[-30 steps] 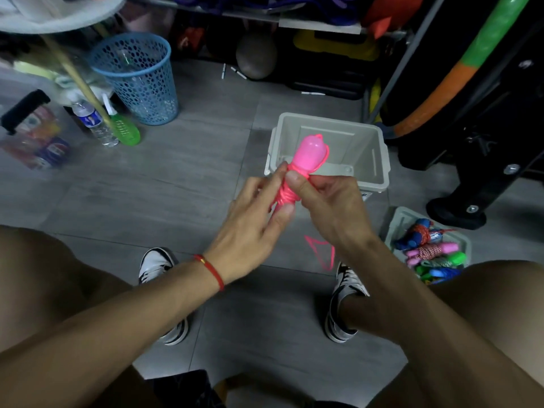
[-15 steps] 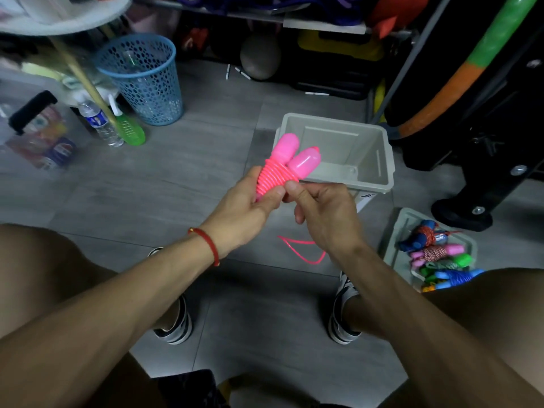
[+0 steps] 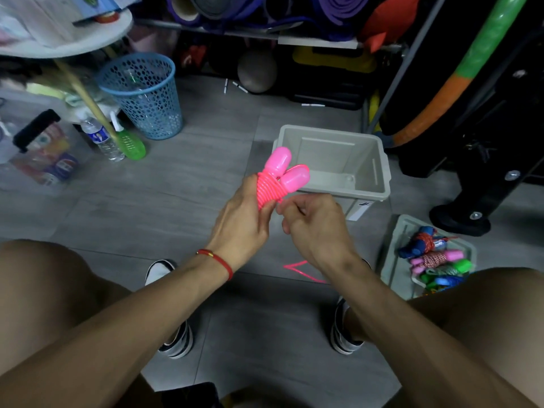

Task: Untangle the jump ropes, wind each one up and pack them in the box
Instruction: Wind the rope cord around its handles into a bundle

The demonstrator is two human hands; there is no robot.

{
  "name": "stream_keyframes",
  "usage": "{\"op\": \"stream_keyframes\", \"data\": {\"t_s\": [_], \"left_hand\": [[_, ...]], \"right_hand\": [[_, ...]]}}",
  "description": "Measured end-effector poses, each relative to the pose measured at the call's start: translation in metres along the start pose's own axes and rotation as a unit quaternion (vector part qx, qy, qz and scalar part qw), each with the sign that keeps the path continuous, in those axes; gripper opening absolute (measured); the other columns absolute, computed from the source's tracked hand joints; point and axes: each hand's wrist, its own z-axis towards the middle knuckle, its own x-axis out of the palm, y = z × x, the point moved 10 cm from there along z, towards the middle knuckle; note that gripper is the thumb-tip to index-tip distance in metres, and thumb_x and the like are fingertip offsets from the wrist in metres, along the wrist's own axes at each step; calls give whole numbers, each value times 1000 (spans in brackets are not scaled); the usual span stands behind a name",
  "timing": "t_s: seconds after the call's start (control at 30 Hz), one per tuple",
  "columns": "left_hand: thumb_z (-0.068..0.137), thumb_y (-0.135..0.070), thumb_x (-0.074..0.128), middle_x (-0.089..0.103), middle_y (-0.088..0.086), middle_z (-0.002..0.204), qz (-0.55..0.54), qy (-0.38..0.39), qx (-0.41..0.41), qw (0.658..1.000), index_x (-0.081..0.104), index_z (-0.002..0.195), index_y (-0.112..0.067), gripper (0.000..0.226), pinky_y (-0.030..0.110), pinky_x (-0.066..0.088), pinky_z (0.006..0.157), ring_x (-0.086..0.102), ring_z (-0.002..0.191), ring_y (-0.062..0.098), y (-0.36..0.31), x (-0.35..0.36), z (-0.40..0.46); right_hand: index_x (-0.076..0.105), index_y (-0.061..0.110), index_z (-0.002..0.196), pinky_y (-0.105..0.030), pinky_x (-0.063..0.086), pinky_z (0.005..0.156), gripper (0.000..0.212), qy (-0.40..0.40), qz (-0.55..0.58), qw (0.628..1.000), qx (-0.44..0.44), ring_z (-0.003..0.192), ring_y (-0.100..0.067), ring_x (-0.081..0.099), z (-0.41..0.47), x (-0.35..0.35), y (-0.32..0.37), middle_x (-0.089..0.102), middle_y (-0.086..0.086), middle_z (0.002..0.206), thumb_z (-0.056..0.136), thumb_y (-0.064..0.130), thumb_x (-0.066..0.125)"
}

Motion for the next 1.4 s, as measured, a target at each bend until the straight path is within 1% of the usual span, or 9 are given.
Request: {"op": "stream_keyframes", "data": {"t_s": [0.1,0.2,0.3,0.43,0.5,0.67,0.93,1.2,1.4], "left_hand": [[95,-34,43,56,1,132,32,12,25,999,34,143,-27,49,37,49,90,58,113,23,-1,10,-2],[89,-37,30,53,16,113,212,0,20,977,19,151,-12,68,48,47,76,55,98,39,-1,13,-9],[97,-39,34,47,13,109,221,-9,69,973,15,155,-10,68,47,45,71,52,93,35,-21,15,-20],[97,-53,36,38,1,124,0,80,33,996,12,158,-32,68,36,45,98,54,109,19,-10,16,-15],[92,-59,44,51,-3,118,-165,81,-50,982,33,148,-38,61,34,50,86,61,94,13,1,11,-11],[95,-34,51,70,18,111,-469,256,-239,811,60,122,-4,42,47,57,84,68,97,35,3,32,-26],[89,-51,54,61,-8,79,-141,79,-161,974,53,101,-34,21,45,57,69,58,69,14,30,10,-3],[98,-29,53,68,14,104,12,-8,-62,998,48,123,-9,33,40,47,72,64,96,37,17,-1,1],[93,-38,29,53,20,105,152,19,16,988,24,153,-4,69,53,44,83,49,92,40,8,21,-10]], "right_hand": [[65,20,56,-25,38,53,32,-19,18,999,18,46,-11,46,0,0,-2,60,-5,54,86,16,58],[52,8,54,-30,31,51,47,-46,29,998,21,45,-13,34,0,-3,-1,42,0,44,89,37,66],[54,8,51,-26,29,48,60,-66,53,996,12,42,-12,32,3,-13,0,41,5,40,87,54,70],[55,12,53,-26,26,50,54,-56,57,996,-47,48,-8,26,10,-23,2,30,9,45,90,49,69],[65,15,62,-26,28,51,41,-14,79,994,-78,50,-6,28,11,-20,7,34,11,46,94,41,67],[71,1,79,-31,38,50,28,108,180,971,-117,52,-12,44,4,-5,21,52,-3,54,99,19,62],[74,16,73,-23,43,54,31,-6,60,998,-8,47,-5,50,13,-4,-18,58,7,47,94,37,67],[69,12,67,-23,41,52,31,13,21,1000,5,42,-3,48,2,9,-6,63,6,54,95,21,58],[59,7,57,-28,36,52,56,-39,36,999,-1,46,-6,36,-2,1,-6,42,4,44,89,52,67]]}}
